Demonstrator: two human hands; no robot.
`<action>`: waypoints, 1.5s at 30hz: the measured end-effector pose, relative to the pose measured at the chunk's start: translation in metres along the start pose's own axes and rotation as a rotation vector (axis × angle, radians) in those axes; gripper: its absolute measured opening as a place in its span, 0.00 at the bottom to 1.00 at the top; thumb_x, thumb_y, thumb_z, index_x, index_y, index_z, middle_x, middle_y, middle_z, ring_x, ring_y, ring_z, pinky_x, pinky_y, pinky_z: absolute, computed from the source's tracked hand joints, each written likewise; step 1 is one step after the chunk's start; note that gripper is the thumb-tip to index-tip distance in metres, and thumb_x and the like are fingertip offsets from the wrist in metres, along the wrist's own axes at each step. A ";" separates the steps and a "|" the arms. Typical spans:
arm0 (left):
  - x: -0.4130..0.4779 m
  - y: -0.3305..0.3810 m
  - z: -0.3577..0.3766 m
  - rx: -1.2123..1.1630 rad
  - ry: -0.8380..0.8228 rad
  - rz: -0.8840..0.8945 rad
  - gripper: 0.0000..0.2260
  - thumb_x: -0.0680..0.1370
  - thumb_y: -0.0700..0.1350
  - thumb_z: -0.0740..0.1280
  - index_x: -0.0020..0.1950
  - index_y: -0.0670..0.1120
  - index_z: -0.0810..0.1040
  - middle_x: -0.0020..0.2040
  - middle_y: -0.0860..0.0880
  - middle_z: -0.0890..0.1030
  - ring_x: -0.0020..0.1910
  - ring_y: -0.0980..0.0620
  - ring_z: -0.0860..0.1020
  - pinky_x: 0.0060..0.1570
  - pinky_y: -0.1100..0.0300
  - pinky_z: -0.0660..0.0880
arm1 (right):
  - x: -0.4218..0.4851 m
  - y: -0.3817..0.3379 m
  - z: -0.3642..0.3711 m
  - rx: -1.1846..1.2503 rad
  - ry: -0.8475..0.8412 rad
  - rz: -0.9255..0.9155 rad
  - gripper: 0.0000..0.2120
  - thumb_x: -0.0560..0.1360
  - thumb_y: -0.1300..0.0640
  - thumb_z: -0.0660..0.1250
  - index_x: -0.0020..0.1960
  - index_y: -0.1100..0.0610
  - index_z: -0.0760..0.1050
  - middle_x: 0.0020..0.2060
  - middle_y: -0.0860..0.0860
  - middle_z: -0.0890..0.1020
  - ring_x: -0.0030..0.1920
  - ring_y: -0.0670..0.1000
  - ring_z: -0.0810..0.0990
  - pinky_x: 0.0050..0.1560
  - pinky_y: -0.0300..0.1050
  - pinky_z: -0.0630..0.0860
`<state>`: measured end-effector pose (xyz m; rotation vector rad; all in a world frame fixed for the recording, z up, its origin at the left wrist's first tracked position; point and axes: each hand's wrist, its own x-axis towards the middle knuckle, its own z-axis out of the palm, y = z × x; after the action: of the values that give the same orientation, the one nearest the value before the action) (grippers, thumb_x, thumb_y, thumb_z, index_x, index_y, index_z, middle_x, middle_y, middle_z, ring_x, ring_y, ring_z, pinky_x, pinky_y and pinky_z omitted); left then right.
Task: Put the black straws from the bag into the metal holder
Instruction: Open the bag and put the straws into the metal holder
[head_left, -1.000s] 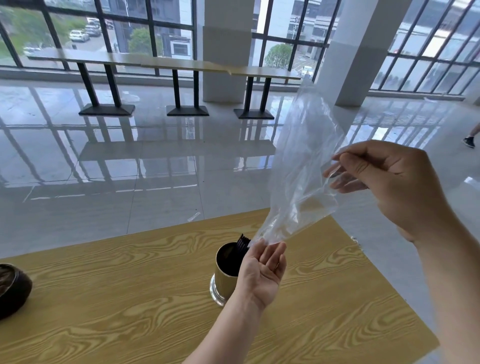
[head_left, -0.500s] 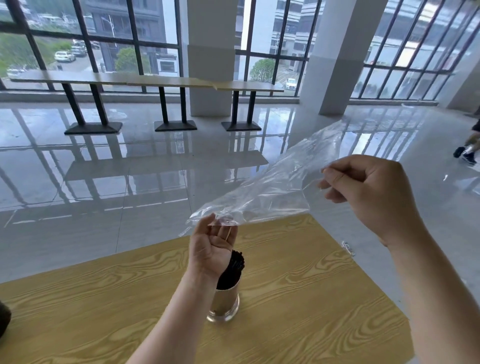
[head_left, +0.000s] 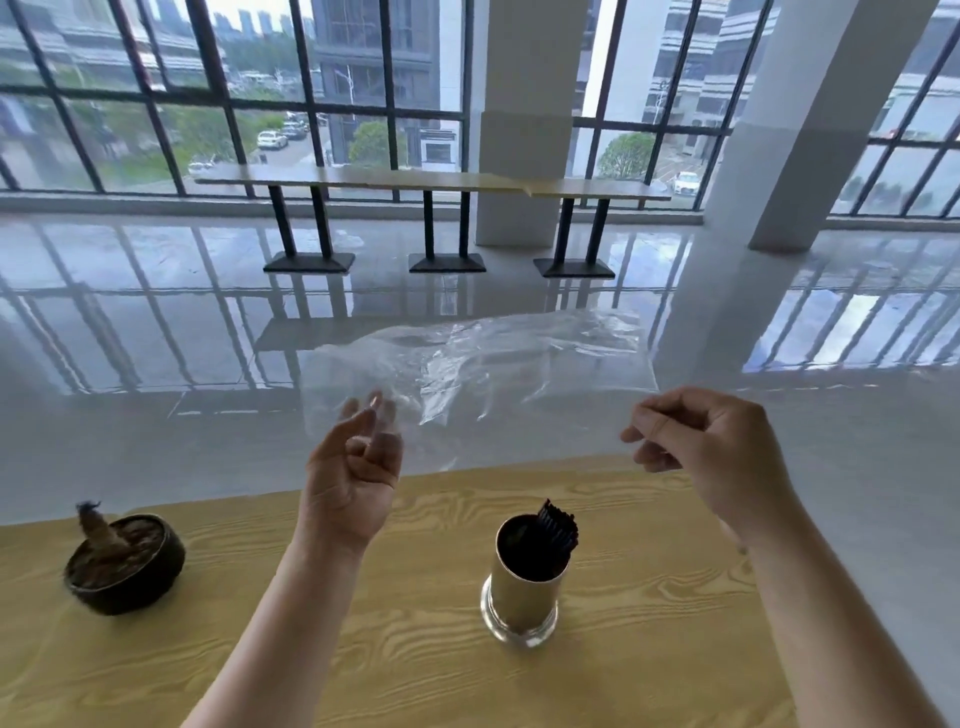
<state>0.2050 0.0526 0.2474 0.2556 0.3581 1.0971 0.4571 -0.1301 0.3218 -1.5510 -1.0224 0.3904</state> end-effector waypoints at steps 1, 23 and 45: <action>-0.005 0.011 -0.008 0.031 0.047 0.045 0.13 0.77 0.32 0.62 0.57 0.47 0.72 0.45 0.46 0.85 0.32 0.56 0.84 0.30 0.66 0.79 | 0.000 0.004 0.012 0.012 -0.022 0.020 0.02 0.75 0.62 0.73 0.44 0.57 0.83 0.35 0.53 0.87 0.31 0.51 0.85 0.33 0.42 0.82; -0.141 0.105 -0.276 1.077 1.053 0.219 0.05 0.71 0.37 0.75 0.36 0.42 0.82 0.26 0.48 0.82 0.26 0.47 0.81 0.35 0.53 0.80 | -0.089 0.156 0.251 -0.306 -0.568 0.448 0.06 0.74 0.61 0.71 0.49 0.54 0.77 0.32 0.53 0.86 0.25 0.50 0.80 0.27 0.45 0.79; -0.145 0.086 -0.306 1.710 1.171 0.270 0.36 0.69 0.39 0.74 0.74 0.43 0.61 0.67 0.35 0.72 0.68 0.36 0.68 0.64 0.39 0.68 | -0.111 0.195 0.268 -0.500 -0.663 0.481 0.15 0.74 0.53 0.70 0.60 0.53 0.76 0.40 0.52 0.86 0.45 0.57 0.85 0.50 0.57 0.82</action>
<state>-0.0490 -0.0328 0.0223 1.1685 2.3578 0.8179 0.2739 -0.0364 0.0391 -2.1976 -1.3034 1.1021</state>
